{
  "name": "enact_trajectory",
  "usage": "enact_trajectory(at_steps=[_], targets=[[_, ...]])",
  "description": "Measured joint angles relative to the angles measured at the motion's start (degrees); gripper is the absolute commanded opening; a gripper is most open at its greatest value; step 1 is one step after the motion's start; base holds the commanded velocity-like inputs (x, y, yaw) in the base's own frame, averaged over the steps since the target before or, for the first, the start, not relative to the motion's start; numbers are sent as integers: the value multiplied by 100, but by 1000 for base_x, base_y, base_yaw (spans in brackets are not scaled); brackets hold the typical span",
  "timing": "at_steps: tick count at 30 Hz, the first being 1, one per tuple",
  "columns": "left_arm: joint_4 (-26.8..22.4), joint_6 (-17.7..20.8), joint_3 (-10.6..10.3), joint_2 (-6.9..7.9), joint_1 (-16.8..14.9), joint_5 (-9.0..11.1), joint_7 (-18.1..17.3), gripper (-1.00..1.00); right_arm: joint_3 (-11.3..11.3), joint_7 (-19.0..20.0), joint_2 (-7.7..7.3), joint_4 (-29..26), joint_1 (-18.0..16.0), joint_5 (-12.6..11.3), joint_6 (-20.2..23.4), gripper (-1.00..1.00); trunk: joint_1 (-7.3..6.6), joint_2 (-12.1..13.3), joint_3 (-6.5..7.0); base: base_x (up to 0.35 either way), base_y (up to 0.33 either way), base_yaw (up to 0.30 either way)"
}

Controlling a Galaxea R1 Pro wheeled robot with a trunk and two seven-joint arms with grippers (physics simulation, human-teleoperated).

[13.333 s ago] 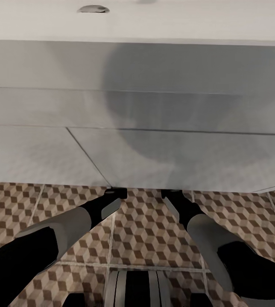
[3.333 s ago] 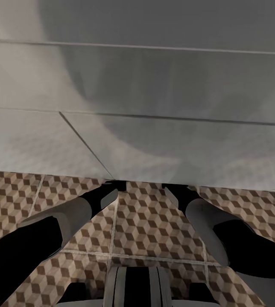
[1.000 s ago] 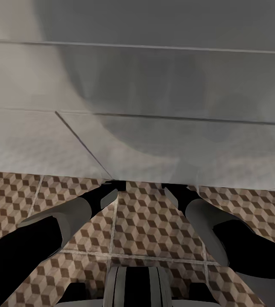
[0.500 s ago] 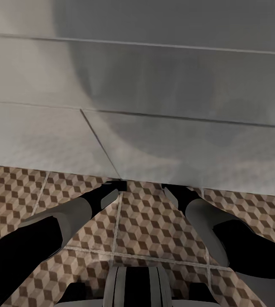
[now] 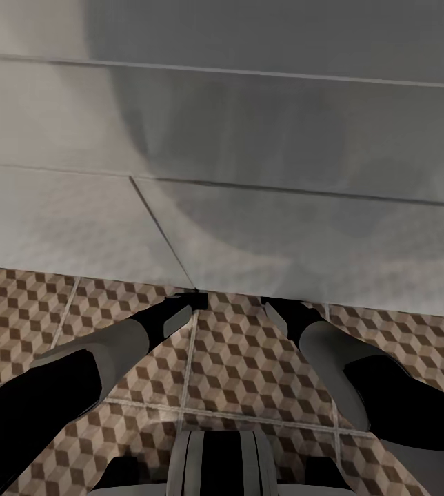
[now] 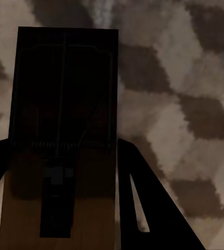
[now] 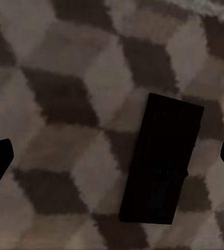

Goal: Take the four mousetraps from the cabinet in the bathroom and place them on the bathroom floor. Make sure all four end up on the same floor surface, and ensure that at least two of them are either under or directly next to the same bathroom sink.

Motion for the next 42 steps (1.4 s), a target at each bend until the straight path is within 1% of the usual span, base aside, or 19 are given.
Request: enact_trajectory(at_steps=[12,32,42], targets=[[-9,-20,0,-1,0,-32,1,-100,0,5,0,-1,-2,0,1,100,0,0,-1,0,0,0],[-10,-17,0,-1,0,-35,1,-100,0,8,0,-5,0,0,1,100,0,0,-79,0,0,0],[-10,-21,0,-1,0,-35,1,-100,0,8,0,-6,0,0,1,100,0,0,-86,0,0,-4]])
